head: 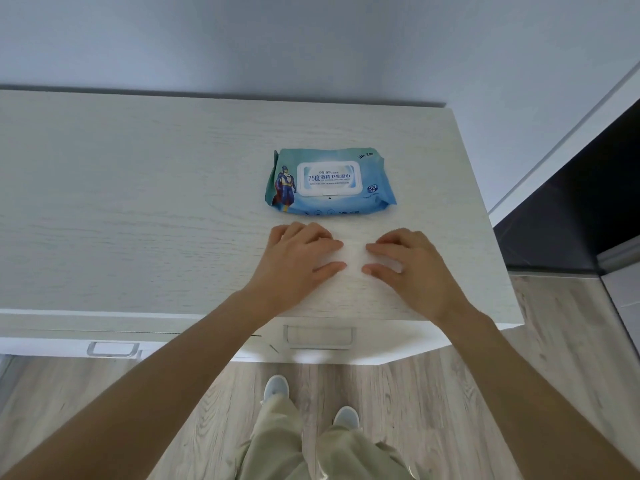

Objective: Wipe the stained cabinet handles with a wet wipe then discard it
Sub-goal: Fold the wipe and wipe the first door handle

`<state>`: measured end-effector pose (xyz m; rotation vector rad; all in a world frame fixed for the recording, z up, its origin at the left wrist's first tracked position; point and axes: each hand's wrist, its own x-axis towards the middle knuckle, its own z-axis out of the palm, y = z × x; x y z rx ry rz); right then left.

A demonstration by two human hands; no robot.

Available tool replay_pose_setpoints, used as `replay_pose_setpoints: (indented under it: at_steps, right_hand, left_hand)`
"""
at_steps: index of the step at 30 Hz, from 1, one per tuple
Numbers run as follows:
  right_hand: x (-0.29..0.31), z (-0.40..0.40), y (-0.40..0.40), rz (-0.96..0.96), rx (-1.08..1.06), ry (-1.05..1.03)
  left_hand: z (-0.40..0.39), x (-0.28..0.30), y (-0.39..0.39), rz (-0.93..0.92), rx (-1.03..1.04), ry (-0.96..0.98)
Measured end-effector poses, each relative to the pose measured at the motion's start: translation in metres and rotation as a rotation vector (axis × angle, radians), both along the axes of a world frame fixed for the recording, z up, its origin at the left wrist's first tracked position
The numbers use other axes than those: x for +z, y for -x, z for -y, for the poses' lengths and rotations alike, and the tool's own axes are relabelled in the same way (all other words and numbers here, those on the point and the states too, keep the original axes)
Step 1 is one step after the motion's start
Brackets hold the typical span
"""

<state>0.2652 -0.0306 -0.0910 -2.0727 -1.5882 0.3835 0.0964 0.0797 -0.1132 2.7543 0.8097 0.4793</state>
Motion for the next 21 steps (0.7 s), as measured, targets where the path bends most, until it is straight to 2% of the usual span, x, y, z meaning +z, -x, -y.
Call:
replay_pose_setpoints:
  at_steps: [3, 6, 8, 11, 13, 17, 19, 21]
  right_hand:
    - [0.002, 0.002, 0.006, 0.043, 0.003, 0.035]
    - [0.007, -0.002, 0.006, -0.040, 0.029, 0.057]
    - [0.009, -0.007, 0.003, -0.080, 0.058, 0.065]
    - [0.003, -0.013, -0.002, 0.022, 0.099, 0.131]
    - [-0.002, -0.011, -0.003, -0.002, 0.063, 0.115]
    - [-0.006, -0.009, 0.002, 0.016, 0.039, -0.004]
    - [0.003, -0.009, 0.005, -0.095, -0.010, -0.007]
    - [0.015, -0.011, 0.006, -0.335, -0.089, -0.003]
  left_hand:
    - [0.000, -0.003, -0.001, 0.030, 0.077, -0.051]
    - [0.000, -0.001, -0.004, 0.076, 0.086, -0.098]
    - [0.003, 0.003, -0.006, 0.061, 0.060, -0.061]
    - [0.007, 0.003, -0.002, -0.027, 0.046, 0.018]
    - [0.006, -0.002, 0.000, -0.053, 0.057, 0.041]
    - [0.012, -0.003, -0.005, 0.093, 0.089, 0.039]
    - [0.016, 0.005, -0.008, 0.223, 0.153, 0.162]
    - [0.015, 0.017, -0.012, 0.282, 0.207, 0.497]
